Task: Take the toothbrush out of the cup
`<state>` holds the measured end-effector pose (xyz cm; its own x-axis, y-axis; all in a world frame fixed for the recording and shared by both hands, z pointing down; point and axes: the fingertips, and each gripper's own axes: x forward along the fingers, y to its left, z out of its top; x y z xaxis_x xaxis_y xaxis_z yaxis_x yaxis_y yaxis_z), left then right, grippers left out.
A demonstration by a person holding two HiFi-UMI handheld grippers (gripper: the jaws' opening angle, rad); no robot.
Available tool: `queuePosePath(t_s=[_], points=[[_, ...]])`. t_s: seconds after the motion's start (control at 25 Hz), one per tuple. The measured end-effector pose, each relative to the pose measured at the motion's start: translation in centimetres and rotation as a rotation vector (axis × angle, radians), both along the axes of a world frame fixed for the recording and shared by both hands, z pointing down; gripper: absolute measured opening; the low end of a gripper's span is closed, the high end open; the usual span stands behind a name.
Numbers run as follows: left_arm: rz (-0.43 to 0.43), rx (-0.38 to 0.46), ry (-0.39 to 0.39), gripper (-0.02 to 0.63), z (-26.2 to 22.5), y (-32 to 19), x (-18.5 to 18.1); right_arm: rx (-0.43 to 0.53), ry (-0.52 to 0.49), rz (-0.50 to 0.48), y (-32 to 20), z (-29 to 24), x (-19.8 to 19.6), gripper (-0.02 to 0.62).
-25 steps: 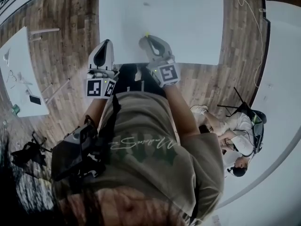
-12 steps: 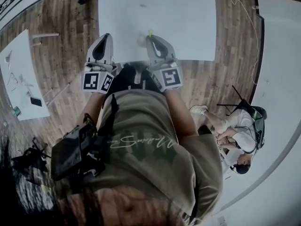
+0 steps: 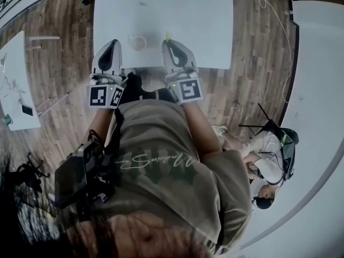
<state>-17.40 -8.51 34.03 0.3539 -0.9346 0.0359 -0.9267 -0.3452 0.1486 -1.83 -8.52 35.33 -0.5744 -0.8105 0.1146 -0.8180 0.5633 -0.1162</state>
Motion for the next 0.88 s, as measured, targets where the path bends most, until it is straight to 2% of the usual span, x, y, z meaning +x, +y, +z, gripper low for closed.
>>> queuePosePath(t_s=[0.12,0.24,0.36,0.52,0.64,0.88], points=[[-0.063,0.0,-0.015,0.012,-0.2,0.9,4.6,-0.002,-0.031,-0.041,0.4,-0.2,3.9,0.018],[-0.091,0.037,-0.066,0.012,-1.3,1.9,9.6,-0.002,-0.059,-0.094,1.1,-0.9,8.2,0.018],[-0.122,0.049,-0.067,0.012,-2.2,1.9,14.0,0.015,-0.05,-0.129,1.3,-1.4,12.7,0.017],[-0.145,0.054,-0.08,0.012,-3.0,2.1,17.9,0.033,-0.053,-0.096,1.5,-2.2,17.5,0.018],[-0.128,0.062,-0.09,0.012,-3.1,1.5,20.1,0.049,-0.068,-0.077,1.2,-2.5,19.4,0.018],[-0.092,0.07,-0.091,0.012,-1.8,0.3,22.1,0.029,-0.072,-0.048,1.2,-0.7,20.2,0.018]])
